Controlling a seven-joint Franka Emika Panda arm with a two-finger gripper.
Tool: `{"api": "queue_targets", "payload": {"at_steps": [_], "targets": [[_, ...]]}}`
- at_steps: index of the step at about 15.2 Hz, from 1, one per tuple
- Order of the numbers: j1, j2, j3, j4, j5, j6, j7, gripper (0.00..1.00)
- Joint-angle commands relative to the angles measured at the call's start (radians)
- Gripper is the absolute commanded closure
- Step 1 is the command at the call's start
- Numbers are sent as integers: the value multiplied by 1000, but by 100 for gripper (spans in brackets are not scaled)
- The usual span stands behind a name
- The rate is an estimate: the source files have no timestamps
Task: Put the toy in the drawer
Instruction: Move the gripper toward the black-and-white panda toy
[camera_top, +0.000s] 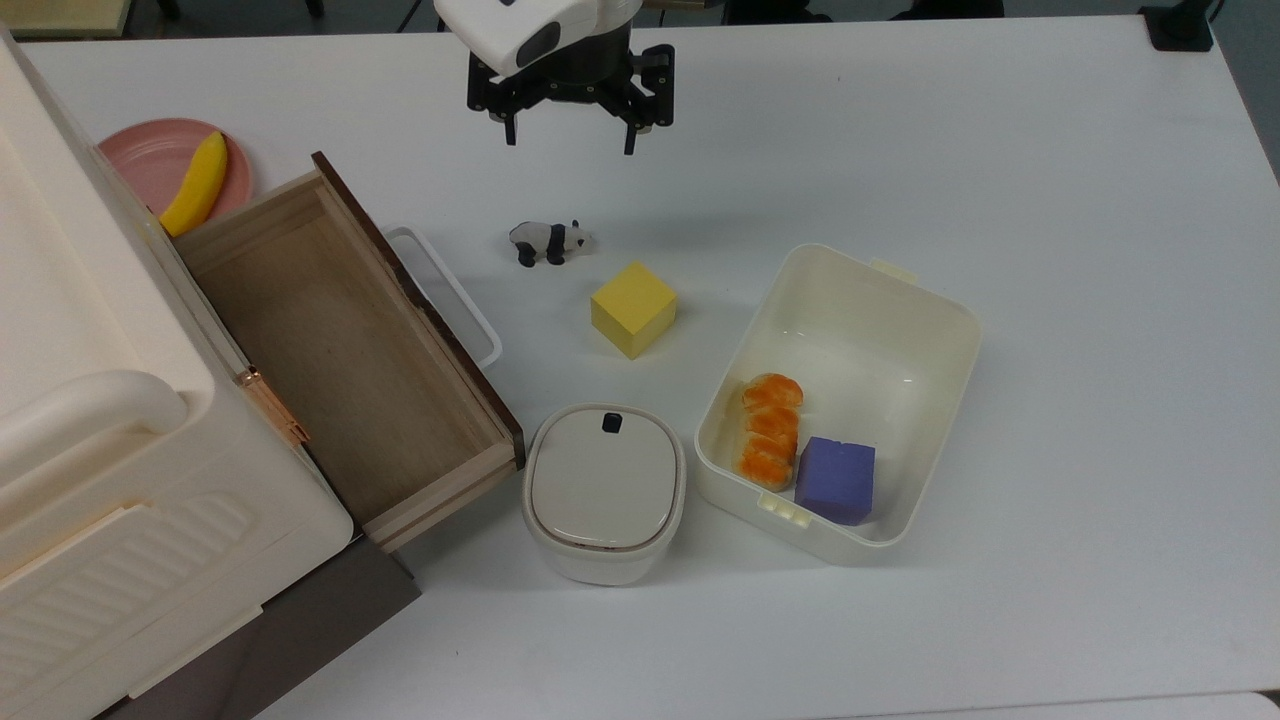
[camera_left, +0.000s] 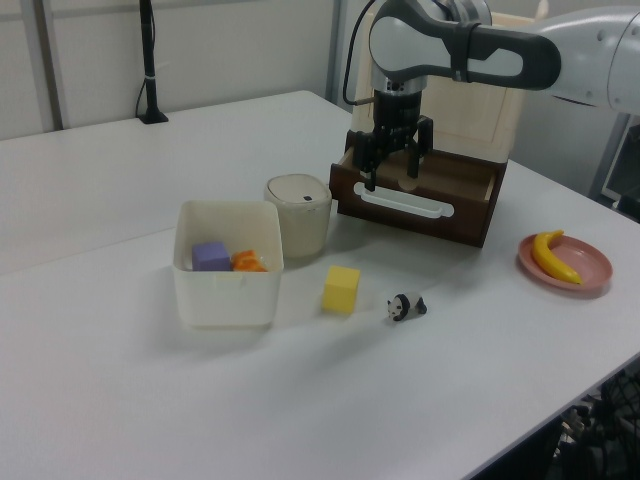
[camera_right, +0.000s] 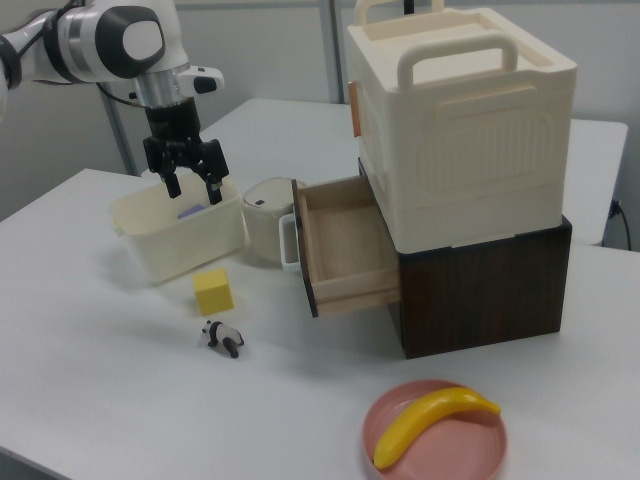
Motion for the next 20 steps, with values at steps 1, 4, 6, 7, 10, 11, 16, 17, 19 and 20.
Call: {"api": "queue_targets", "payload": {"at_steps": [1,4,6,7,10,11,16,17,19,20], "targets": [[3,-40,2,-81,18,2,-173,0],[3,-40,2,-80,18,-21,-184,0],[3,-42,4,-80,18,-32,-184,0],[3,-42,4,-80,18,-32,-196,0],[0,-40,-1,-87,18,-36,-326,0],[-3,-42,-3,-103,18,-42,-403,0],[-23,-60,-3,-184,18,-29,-699,0],[-24,-56,-3,-192,18,-15,-747,1],[-23,-51,-3,-231,9,35,-795,1],[-20,-51,-3,-265,1,74,-815,1]]}}
